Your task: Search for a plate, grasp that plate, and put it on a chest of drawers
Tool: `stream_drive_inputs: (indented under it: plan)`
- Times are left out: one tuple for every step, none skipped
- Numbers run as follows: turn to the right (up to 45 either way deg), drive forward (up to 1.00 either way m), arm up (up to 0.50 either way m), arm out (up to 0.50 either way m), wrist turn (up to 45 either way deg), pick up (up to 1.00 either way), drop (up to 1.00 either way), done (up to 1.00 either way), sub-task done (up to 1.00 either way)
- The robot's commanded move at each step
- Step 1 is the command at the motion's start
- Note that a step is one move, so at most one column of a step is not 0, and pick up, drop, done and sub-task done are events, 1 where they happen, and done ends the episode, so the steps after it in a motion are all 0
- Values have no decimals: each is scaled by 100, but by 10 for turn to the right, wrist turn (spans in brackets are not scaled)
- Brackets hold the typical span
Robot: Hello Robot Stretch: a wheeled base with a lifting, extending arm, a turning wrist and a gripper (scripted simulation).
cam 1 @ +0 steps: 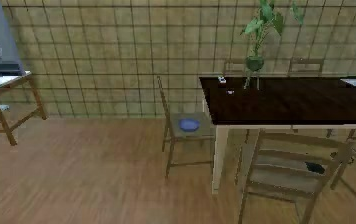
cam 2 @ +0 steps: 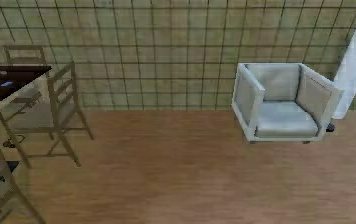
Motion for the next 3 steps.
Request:
stream_drive_inputs:
  plan:
    - [-450,0,0,0,0,0,0,0,0]
    - [-450,0,0,0,0,0,0,0,0]
    - [-180,0,0,0,0,0,0,0,0]
